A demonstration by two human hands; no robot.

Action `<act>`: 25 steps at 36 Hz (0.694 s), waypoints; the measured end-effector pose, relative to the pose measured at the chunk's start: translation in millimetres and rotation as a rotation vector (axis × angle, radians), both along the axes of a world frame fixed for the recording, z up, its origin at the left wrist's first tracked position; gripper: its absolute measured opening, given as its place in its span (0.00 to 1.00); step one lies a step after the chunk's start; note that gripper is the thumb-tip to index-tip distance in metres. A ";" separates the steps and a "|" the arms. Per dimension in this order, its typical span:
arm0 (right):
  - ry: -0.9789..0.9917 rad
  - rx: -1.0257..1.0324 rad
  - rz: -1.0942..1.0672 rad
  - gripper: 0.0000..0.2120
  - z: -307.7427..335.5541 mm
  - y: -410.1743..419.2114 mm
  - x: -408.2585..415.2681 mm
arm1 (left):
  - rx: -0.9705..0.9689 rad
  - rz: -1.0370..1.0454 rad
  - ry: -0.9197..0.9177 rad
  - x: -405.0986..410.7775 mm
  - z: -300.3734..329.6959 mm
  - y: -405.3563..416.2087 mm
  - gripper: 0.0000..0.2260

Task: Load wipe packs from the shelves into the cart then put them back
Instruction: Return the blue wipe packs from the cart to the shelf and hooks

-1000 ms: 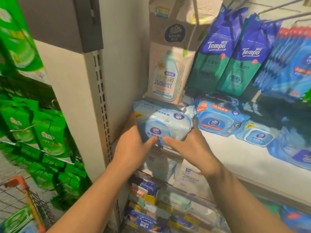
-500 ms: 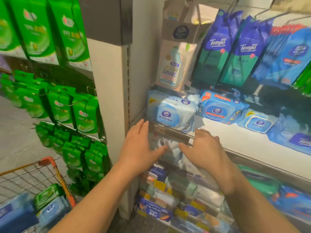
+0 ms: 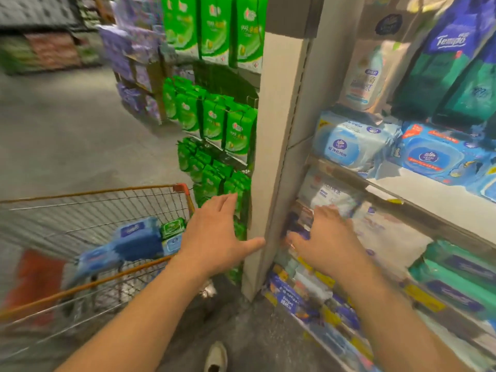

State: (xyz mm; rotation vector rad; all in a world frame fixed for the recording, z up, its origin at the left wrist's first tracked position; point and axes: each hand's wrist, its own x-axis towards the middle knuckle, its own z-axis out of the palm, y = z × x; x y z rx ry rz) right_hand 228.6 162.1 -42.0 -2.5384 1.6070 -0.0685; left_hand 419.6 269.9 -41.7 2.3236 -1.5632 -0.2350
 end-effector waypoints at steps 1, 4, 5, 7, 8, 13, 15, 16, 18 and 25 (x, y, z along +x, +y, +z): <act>0.013 0.013 0.027 0.35 0.2 6.5 9.6 | 0.004 0.024 0.011 7.1 0.2 12.2 0.51; 0.032 0.017 0.093 0.33 -0.6 24.4 40.7 | -0.026 0.080 0.032 32.2 -1.3 46.9 0.50; 0.039 0.020 0.114 0.32 0.8 31.1 52.2 | -0.028 0.095 0.034 41.3 -1.5 57.5 0.50; 0.065 0.037 0.151 0.31 4.7 45.3 75.3 | -0.011 0.137 0.028 58.6 0.0 76.1 0.50; 0.073 0.044 0.165 0.32 5.5 52.1 86.9 | -0.006 0.156 0.033 67.6 0.5 84.4 0.49; 0.128 0.015 0.259 0.39 0.7 80.2 149.5 | 0.005 0.208 0.101 122.1 -5.1 126.6 0.50; 0.144 0.027 0.293 0.41 -3.1 90.6 179.2 | 0.025 0.255 0.125 146.6 -6.9 146.8 0.49; 0.146 0.031 0.309 0.40 -4.1 96.3 192.9 | 0.037 0.274 0.138 159.0 -9.0 156.7 0.49; 0.140 0.003 0.362 0.36 -6.8 109.1 220.9 | 0.046 0.313 0.165 186.8 -15.7 176.9 0.48; 0.176 0.007 0.460 0.30 -20.6 152.6 315.3 | 0.071 0.424 0.186 269.3 -27.0 242.0 0.37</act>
